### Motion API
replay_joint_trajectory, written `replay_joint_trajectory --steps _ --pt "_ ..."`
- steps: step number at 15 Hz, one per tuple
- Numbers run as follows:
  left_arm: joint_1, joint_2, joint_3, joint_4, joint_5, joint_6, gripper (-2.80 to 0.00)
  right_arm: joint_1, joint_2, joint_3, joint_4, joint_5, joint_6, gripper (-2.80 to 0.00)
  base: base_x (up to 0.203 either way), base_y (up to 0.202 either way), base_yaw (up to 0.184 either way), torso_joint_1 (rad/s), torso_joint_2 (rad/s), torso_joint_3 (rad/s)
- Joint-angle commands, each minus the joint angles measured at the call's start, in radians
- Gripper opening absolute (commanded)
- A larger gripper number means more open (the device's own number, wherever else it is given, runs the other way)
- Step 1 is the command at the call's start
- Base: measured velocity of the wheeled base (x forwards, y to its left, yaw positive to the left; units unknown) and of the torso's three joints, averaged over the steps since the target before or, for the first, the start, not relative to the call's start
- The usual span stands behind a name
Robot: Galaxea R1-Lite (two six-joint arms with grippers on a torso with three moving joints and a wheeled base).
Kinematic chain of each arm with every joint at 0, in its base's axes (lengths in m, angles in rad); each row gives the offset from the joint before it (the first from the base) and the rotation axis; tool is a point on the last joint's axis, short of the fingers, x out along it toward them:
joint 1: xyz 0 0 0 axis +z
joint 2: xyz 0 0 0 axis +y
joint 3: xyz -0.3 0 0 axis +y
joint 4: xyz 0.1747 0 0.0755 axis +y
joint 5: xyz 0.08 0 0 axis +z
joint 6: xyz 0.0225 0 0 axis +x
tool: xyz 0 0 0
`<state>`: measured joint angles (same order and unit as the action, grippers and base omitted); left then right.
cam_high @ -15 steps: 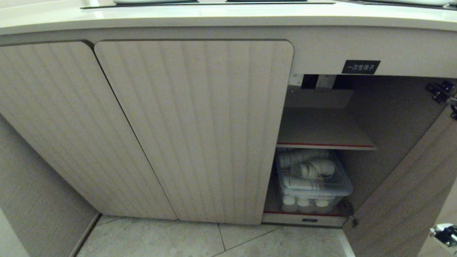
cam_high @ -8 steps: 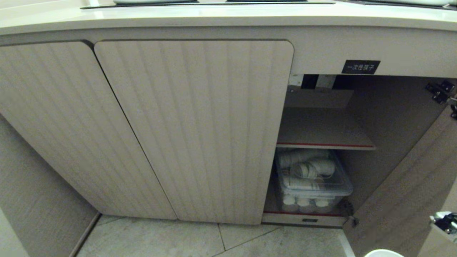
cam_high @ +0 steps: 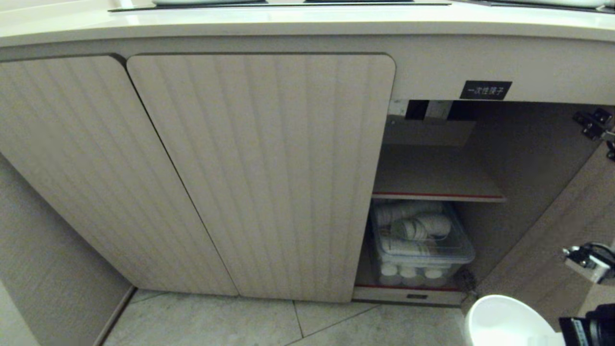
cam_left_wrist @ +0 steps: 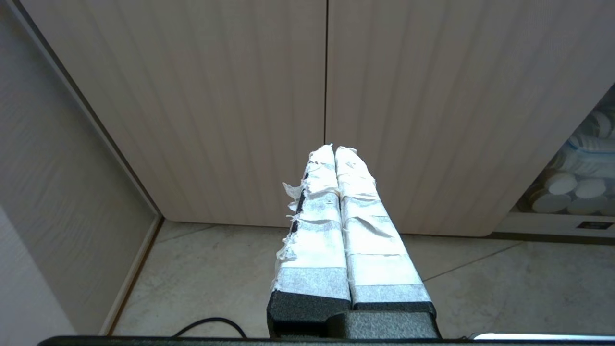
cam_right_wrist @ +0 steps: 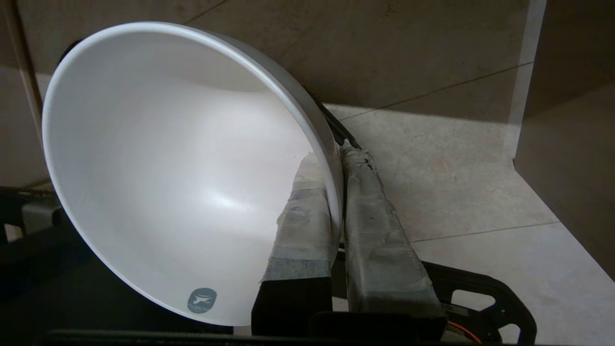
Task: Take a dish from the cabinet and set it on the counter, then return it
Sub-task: Put it back into the cabinet
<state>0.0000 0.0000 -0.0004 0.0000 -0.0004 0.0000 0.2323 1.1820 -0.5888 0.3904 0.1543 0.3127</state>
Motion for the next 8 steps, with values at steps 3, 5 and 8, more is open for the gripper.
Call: replay_joint_trajectory --steps 3,5,8 --pt "0.000 0.000 0.000 0.000 0.000 0.000 -2.80 0.000 0.104 -0.035 -0.005 -0.001 0.053 -2.80 0.000 0.000 0.000 0.000 0.00 0.000" --pt "0.000 0.000 0.000 0.000 -0.001 0.000 -2.80 -0.008 0.143 -0.036 -0.019 -0.001 0.057 -2.80 0.000 0.000 0.000 0.000 0.00 0.000" --pt "0.000 0.000 0.000 0.000 0.000 0.000 -2.80 -0.024 0.203 -0.043 -0.069 -0.001 0.060 -2.80 0.000 0.000 0.000 0.000 0.00 0.000"
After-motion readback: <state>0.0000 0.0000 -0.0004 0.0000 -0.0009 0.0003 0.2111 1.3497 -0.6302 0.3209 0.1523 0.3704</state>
